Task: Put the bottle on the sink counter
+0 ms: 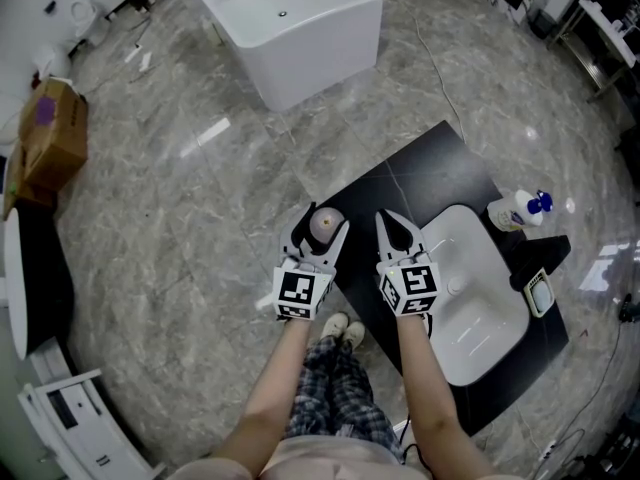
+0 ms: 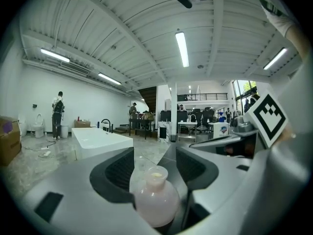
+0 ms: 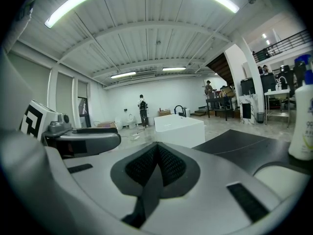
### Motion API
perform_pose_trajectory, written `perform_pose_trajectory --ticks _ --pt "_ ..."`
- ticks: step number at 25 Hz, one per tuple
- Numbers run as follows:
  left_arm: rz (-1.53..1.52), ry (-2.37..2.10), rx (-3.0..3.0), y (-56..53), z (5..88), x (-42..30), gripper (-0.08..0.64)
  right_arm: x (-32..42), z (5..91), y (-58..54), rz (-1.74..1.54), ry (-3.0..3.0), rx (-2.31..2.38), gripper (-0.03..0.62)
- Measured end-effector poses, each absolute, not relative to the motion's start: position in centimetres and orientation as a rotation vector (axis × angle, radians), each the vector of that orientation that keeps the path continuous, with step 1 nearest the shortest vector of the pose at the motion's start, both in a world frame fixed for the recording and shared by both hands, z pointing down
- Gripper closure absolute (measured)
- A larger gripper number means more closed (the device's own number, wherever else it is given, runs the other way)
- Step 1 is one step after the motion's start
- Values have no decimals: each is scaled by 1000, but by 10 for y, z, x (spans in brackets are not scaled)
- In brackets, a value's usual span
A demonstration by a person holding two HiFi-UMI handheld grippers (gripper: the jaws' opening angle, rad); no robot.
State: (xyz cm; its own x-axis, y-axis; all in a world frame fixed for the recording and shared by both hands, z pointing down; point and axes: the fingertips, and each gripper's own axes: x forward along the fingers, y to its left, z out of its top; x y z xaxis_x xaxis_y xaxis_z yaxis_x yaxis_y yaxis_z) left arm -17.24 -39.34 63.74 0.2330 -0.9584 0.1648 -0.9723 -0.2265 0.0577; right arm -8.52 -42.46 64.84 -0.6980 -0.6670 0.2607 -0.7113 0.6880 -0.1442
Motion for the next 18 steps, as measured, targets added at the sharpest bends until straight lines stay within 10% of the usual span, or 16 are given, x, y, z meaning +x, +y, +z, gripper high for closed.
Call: perform_pose_trajectory --ticks 8,18 --pt "46 -1903 2311 -374 588 -189 302 -65 611 -413 340 -2715 1198 577" --pt "-60 -1846 2367 -338 500 -186 493 -18 516 -377 256 -2751 1383 577"
